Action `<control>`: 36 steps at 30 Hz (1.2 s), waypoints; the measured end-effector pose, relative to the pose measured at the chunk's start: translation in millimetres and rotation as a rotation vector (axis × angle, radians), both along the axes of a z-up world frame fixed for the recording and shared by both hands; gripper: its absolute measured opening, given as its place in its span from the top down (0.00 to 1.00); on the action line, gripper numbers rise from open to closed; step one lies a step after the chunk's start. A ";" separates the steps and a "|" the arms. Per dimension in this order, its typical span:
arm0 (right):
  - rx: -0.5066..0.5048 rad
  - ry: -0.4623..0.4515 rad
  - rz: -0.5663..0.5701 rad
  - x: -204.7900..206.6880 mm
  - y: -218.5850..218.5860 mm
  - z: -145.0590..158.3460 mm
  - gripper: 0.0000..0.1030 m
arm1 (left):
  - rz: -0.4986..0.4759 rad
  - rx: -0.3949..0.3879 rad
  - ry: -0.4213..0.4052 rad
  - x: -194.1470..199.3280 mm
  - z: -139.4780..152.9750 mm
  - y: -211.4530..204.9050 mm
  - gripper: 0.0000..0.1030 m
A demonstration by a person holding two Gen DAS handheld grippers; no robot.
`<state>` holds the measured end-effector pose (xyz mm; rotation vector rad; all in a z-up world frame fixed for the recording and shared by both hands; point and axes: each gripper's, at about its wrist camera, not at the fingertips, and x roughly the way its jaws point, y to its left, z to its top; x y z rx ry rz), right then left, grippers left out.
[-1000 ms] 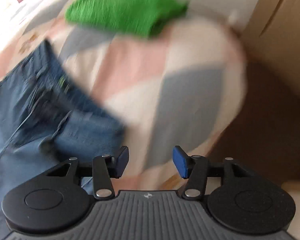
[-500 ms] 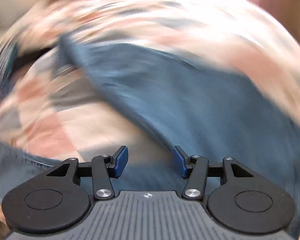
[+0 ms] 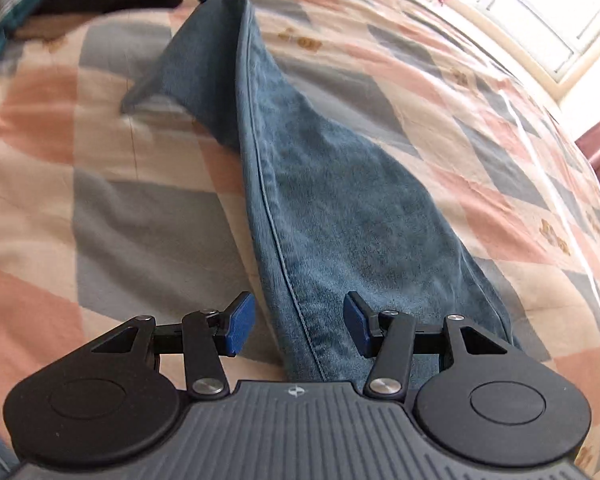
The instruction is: Fold clothes
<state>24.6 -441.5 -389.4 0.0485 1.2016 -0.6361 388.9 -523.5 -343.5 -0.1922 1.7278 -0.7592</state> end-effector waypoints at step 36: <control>0.311 -0.375 -0.290 -108.4 86.1 48.5 0.46 | -0.474 0.024 -0.775 -60.9 7.4 145.4 0.37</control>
